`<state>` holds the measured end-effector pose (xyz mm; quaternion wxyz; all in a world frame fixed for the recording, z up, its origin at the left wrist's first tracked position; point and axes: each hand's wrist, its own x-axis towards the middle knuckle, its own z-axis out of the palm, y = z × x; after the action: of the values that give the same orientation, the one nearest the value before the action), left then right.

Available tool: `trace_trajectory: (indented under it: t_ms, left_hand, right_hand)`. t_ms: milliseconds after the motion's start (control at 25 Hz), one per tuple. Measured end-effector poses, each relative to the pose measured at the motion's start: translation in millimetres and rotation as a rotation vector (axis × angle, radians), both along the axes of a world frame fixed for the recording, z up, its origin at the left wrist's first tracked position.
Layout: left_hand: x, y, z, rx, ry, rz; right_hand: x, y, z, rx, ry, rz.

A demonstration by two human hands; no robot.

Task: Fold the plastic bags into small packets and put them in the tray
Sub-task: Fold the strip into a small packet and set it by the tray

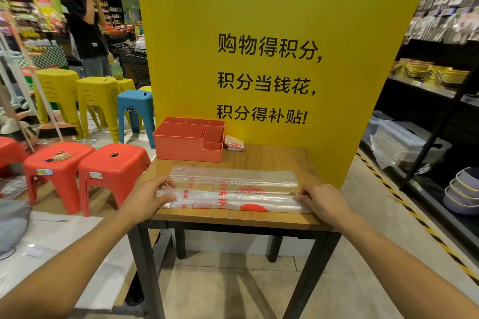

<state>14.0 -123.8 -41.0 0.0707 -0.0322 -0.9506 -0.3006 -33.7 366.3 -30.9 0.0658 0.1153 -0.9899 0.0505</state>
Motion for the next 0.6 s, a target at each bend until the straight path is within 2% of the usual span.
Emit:
trace_trajectory:
  t_ms: [200, 320, 520, 600]
  left_hand:
    - [-0.4, 3.9, 6.8, 0.029, -0.020, -0.005]
    - [1.2, 2.8, 7.7, -0.043, -0.027, -0.039]
    - [2.2, 3.9, 8.6, -0.302, 0.010, -0.051]
    - [0.9, 18.2, 11.1, -0.376, 0.021, -0.164]
  right_hand:
    - [-9.6, -4.0, 0.9, -0.088, -0.089, -0.031]
    - [-13.2, -1.8, -7.7, -0.103, -0.117, -0.080]
    - [-10.4, 1.0, -19.5, -0.073, 0.075, -0.041]
    - [-5.6, -6.8, -11.7, -0.069, 0.171, -0.014]
